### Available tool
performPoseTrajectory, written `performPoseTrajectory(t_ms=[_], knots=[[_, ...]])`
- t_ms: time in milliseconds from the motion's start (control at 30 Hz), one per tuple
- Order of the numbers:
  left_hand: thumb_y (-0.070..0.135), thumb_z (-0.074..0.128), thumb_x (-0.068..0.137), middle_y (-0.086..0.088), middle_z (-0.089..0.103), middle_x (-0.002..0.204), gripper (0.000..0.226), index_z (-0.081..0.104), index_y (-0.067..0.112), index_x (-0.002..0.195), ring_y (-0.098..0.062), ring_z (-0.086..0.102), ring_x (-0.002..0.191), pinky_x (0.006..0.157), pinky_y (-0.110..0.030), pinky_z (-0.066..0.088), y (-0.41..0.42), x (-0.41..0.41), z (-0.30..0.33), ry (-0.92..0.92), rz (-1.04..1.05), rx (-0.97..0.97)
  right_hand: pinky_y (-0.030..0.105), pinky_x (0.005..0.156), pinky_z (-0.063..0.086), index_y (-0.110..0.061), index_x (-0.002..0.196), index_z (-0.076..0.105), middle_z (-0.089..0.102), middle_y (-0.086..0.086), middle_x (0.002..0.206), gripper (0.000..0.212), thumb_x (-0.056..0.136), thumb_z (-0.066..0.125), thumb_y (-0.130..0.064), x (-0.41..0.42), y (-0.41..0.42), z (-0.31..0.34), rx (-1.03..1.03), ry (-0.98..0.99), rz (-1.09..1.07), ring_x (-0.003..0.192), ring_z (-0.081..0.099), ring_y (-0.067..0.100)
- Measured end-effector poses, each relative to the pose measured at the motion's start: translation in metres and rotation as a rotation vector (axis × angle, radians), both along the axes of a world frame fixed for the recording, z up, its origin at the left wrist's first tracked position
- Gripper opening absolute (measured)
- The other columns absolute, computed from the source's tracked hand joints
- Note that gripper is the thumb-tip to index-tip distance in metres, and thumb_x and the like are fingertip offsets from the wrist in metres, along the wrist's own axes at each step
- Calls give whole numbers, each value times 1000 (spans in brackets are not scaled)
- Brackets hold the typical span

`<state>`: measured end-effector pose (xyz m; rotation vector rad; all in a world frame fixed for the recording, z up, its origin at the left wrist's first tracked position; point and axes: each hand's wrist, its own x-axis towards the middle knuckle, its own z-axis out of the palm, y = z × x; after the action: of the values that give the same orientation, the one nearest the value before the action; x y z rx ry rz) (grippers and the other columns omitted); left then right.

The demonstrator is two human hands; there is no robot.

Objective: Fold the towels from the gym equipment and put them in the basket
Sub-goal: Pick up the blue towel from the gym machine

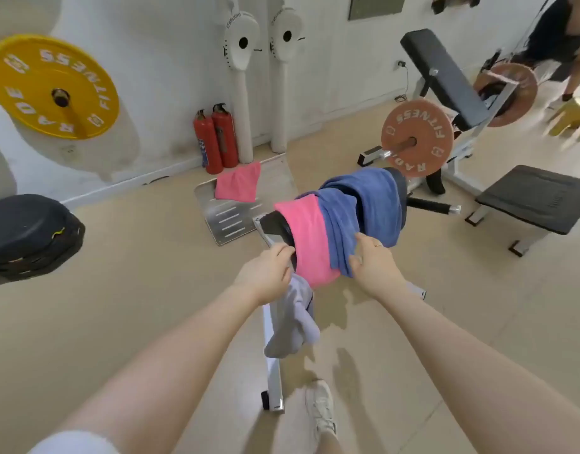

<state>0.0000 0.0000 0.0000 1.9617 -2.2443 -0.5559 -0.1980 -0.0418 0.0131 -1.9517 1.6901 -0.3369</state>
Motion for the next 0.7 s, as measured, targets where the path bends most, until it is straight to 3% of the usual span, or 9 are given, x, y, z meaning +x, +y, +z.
performPoseTrajectory(t_ms=[100,200,333,500,600,700], knots=[[8,35,95,-2,12,156,51,27,17,144,-27,36,131,94,-38,44,-63,-18,-17,-9,84,71,44,93,44,-15,142,28,44,12,137,52,93,44,-20,-14,-72,-13,43,-69,32,118,48,30],[4,35,93,2,1,158,59,25,28,146,-25,24,140,105,-37,37,-119,-30,-27,-19,118,127,41,87,46,-16,140,31,44,10,136,47,95,42,-22,-18,-139,-24,107,9,146,110,52,29],[10,34,96,-1,2,158,53,25,26,146,-26,13,143,112,-37,22,-176,-37,-46,-107,189,80,49,82,50,-16,128,43,44,9,130,34,96,37,-23,-13,-209,-48,164,46,167,105,51,32],[26,44,96,-7,20,152,57,20,15,146,-27,25,137,107,-37,27,-214,-36,-79,-206,272,150,49,93,45,-7,142,25,34,13,143,52,95,44,-20,2,-251,-90,210,77,120,122,44,35],[32,49,93,-6,29,146,58,26,16,144,-27,30,131,104,-36,32,-222,-37,-91,-228,279,148,45,87,47,-3,131,36,49,16,126,45,93,51,-20,3,-258,-108,200,62,97,110,53,34],[31,50,93,-5,30,147,57,28,18,144,-26,31,131,103,-35,30,-221,-38,-97,-181,326,128,37,69,44,-6,103,49,59,13,97,17,90,50,-18,-1,-266,-112,219,-97,20,87,57,31]])
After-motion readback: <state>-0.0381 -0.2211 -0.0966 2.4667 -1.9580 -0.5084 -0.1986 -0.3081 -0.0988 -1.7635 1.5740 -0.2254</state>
